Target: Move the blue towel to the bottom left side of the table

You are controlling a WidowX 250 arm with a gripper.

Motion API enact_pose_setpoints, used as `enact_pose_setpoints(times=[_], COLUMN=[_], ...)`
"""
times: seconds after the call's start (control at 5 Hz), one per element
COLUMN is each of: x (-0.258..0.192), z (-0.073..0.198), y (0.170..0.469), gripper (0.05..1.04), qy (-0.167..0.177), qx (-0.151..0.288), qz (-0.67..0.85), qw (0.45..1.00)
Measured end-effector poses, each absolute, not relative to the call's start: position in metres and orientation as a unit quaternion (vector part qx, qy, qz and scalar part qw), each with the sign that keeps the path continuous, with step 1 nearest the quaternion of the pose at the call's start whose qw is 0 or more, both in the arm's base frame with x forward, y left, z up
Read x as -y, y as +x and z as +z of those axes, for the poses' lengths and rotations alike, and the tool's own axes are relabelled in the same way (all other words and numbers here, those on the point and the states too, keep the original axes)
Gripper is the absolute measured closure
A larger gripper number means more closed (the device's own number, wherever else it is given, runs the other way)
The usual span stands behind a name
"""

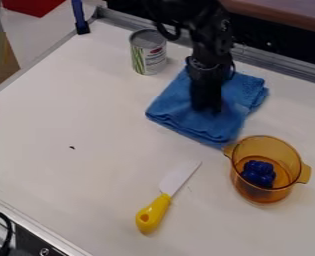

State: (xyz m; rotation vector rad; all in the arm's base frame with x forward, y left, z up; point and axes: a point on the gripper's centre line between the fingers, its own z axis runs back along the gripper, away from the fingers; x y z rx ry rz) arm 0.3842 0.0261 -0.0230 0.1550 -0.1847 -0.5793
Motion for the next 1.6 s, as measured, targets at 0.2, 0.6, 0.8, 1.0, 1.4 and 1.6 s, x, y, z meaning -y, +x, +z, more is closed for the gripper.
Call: enact_pose_setpoints(times=[0.2, 0.6, 0.8, 1.0, 1.4, 1.6], x=[-0.038, -0.051, -0.060, -0.069, -0.089, -0.100], z=[-0.022, -0.022, -0.023, -0.022, -0.022, -0.021], y=[0.382, 0.374, 0.358, 0.348, 0.327, 0.305], gripper=[1.031, 1.031, 1.031, 1.031, 1.031, 1.031], qy=[0.081, 0.096, 0.099, 0.097, 0.100, 0.106], qx=[0.095, 0.119, 0.120, 0.125, 0.111, 0.102], qz=[-0.293, -0.328, -0.352, -0.359, -0.325, -0.276], qw=[0.948, 0.932, 0.923, 0.920, 0.934, 0.950])
